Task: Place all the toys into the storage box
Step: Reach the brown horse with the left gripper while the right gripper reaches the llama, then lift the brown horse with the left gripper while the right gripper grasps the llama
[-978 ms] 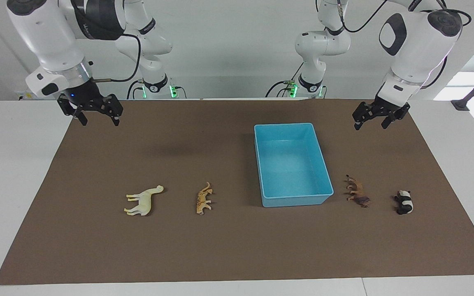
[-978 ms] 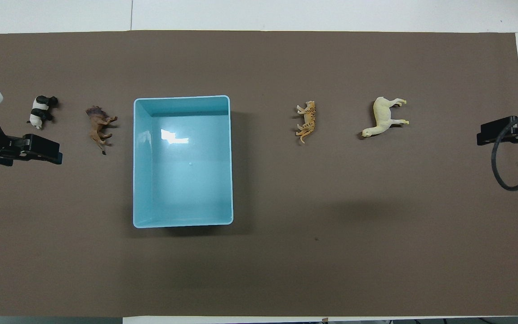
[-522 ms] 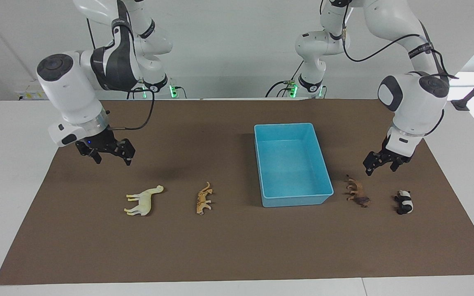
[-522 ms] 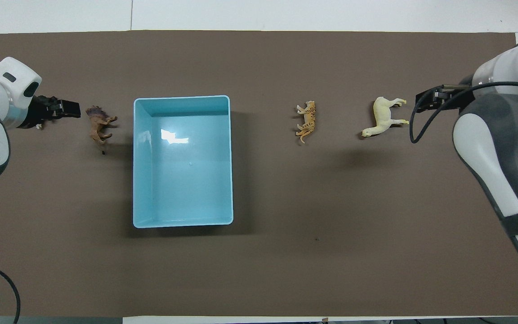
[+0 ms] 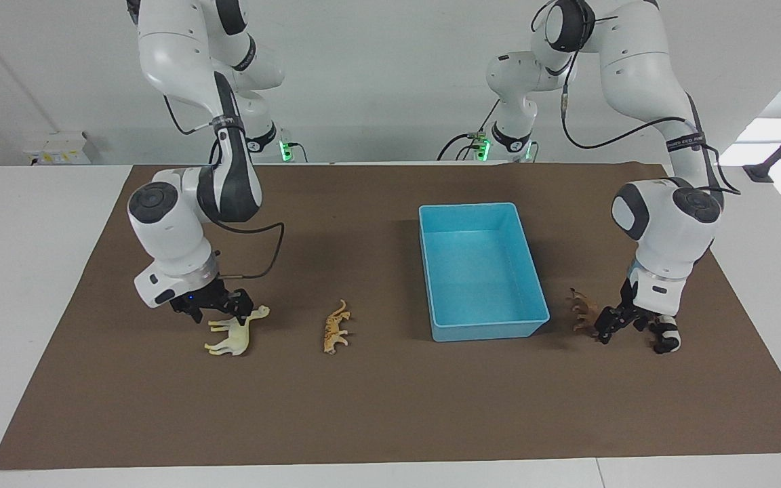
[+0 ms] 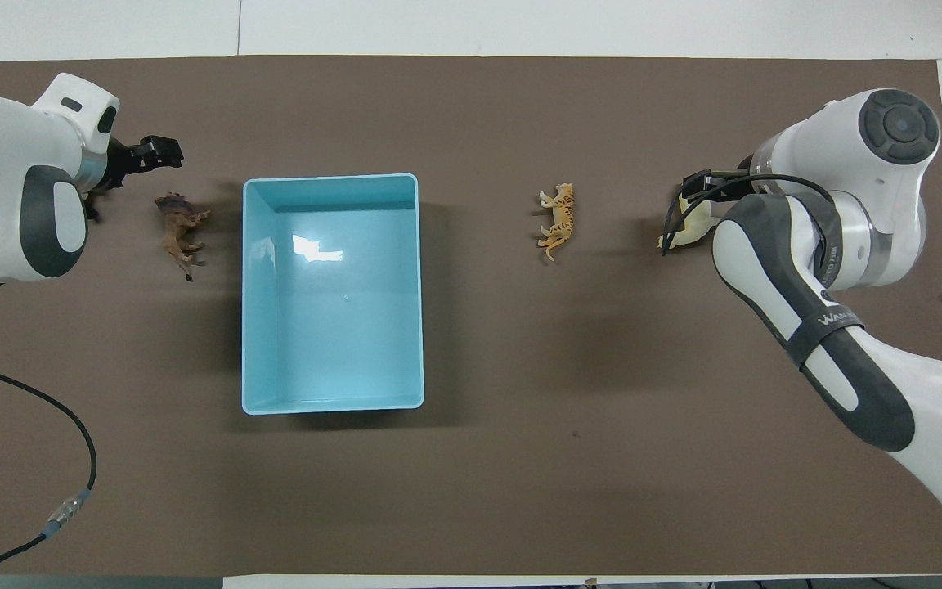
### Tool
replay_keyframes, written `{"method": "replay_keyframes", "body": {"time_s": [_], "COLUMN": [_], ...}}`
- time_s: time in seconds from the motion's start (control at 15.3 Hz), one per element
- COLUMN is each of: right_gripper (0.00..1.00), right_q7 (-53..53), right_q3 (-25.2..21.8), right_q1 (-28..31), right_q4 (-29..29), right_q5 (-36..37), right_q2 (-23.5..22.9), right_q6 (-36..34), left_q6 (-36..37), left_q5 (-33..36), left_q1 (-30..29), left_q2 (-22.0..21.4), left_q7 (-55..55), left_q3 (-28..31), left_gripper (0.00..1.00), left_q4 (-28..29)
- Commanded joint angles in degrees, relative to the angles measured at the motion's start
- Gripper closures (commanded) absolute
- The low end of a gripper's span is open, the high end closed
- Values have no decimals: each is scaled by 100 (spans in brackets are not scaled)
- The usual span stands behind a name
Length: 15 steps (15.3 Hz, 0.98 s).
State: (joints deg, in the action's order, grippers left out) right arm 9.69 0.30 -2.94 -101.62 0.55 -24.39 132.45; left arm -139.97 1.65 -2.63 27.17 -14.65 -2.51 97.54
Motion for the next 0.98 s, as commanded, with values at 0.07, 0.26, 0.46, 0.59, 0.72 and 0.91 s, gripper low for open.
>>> {"method": "replay_keyframes", "body": {"time_s": [0.07,0.26,0.46,0.59,0.72,0.91], "right_gripper": [0,0,7,85,100,100], "right_q7": [103,138,165,243,209,209], "right_q3": [23,23,23,23,23,23], "right_q1": [4,-67,-67,-75,-84,-259], "right_q4": [-59,-77,-138,-138,-112,-25], "right_q5": [24,15,-20,-20,-11,-20], "right_q2": [-223,-434,-435,-435,-426,-408], "right_q6": [420,756,765,765,721,642], "left_q6": [-381,-444,-260,-136,56,206], "left_q5": [125,125,125,125,125,125], "left_q1": [-18,34,34,34,34,43], "left_q2": [96,78,34,25,8,-27], "left_q7": [-170,-407,-416,-425,-477,-477], "left_q3": [14,14,14,14,14,14], "left_gripper": [0,0,2,22,30,39], "left_q4": [230,485,529,530,521,530]}}
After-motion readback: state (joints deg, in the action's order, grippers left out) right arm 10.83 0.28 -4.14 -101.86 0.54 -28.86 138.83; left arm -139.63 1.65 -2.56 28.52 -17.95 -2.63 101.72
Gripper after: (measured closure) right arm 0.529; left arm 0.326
